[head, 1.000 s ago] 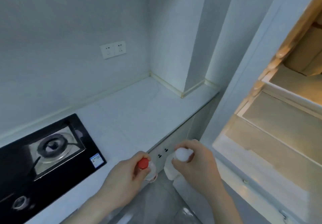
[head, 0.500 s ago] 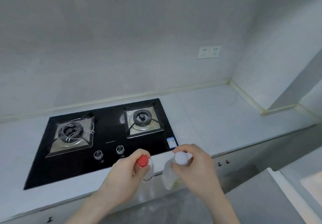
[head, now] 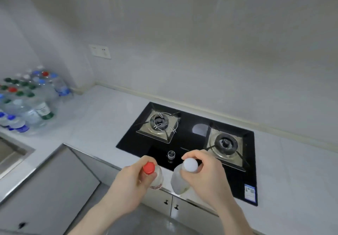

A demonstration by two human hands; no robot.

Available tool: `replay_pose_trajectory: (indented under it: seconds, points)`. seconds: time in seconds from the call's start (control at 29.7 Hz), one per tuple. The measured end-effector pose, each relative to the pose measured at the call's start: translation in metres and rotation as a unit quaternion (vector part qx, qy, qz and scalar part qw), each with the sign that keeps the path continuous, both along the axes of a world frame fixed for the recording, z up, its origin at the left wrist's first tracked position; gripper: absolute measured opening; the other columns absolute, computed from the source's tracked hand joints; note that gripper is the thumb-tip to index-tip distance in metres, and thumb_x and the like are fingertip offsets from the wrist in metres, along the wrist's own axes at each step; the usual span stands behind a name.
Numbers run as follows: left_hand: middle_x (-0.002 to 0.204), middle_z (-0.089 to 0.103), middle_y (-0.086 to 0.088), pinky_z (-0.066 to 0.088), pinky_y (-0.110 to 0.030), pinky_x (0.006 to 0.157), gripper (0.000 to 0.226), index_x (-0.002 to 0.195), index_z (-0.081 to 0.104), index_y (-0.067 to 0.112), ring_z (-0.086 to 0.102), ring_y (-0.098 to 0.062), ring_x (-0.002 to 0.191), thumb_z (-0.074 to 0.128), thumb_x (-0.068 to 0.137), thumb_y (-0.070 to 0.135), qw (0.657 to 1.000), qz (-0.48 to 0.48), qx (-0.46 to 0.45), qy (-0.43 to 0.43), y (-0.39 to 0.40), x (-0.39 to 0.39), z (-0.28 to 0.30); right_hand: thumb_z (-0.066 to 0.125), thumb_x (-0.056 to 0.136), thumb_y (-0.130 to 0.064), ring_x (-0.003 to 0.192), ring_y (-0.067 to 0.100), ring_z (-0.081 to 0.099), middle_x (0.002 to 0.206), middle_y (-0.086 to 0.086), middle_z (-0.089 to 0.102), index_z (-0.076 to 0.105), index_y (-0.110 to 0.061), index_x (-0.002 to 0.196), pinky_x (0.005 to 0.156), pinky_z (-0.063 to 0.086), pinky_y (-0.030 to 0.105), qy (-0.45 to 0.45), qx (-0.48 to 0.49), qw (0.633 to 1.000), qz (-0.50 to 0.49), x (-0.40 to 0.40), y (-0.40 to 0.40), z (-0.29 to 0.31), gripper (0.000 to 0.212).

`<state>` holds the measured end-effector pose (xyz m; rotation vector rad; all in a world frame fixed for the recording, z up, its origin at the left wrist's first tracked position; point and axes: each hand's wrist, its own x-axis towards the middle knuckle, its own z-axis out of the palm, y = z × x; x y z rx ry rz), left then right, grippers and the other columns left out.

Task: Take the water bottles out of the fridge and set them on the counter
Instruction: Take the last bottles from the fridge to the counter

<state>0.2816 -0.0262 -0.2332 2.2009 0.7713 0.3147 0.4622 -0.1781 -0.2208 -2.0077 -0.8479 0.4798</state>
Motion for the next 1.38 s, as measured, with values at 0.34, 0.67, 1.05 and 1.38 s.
replay_pose_trajectory:
  seconds: [0.34, 0.67, 1.05, 1.38]
  points:
    - [0.073, 0.062, 0.0, 0.047, -0.032, 0.064, 0.014, 0.105, 0.056, 0.039, 0.045, -0.01, 0.059, 0.064, 0.098, 0.031, 0.98, 0.197, 0.025, -0.009, 0.025, -0.08, 0.013, 0.084, 0.074, -0.019, 0.09, 0.0, 0.065, 0.101, -0.028, 0.064, 0.068, -0.041, 0.092, 0.078, 0.059, 0.027, -0.013, -0.02, 0.985, 0.173, -0.017, 0.095, 0.004, 0.033]
    - [0.076, 0.066, 0.001, 0.05, -0.034, 0.071, 0.014, 0.107, 0.056, 0.039, 0.052, -0.015, 0.064, 0.064, 0.097, 0.035, 0.962, 0.27, 0.033, -0.019, 0.079, -0.165, 0.019, 0.084, 0.074, -0.025, 0.09, -0.005, 0.061, 0.101, -0.031, 0.064, 0.07, -0.042, 0.092, 0.071, 0.044, 0.014, -0.028, 0.014, 0.966, 0.255, -0.085, 0.186, 0.024, 0.029]
    - [0.073, 0.061, 0.017, 0.041, -0.018, 0.063, 0.013, 0.105, 0.056, 0.045, 0.054, -0.002, 0.067, 0.062, 0.099, 0.036, 0.964, 0.262, 0.05, -0.005, 0.182, -0.242, 0.027, 0.088, 0.071, -0.032, 0.08, -0.002, 0.065, 0.097, -0.03, 0.068, 0.071, -0.042, 0.09, 0.063, 0.043, 0.011, -0.048, 0.025, 0.967, 0.249, -0.167, 0.289, 0.033, 0.028]
    - [0.079, 0.063, 0.023, 0.041, -0.014, 0.059, 0.012, 0.106, 0.055, 0.045, 0.058, 0.001, 0.075, 0.061, 0.099, 0.037, 0.964, 0.262, 0.05, 0.013, 0.257, -0.255, 0.025, 0.089, 0.071, -0.03, 0.082, 0.004, 0.068, 0.093, -0.024, 0.069, 0.07, -0.041, 0.093, 0.07, 0.056, 0.025, -0.047, 0.012, 0.965, 0.258, -0.181, 0.363, 0.034, 0.031]
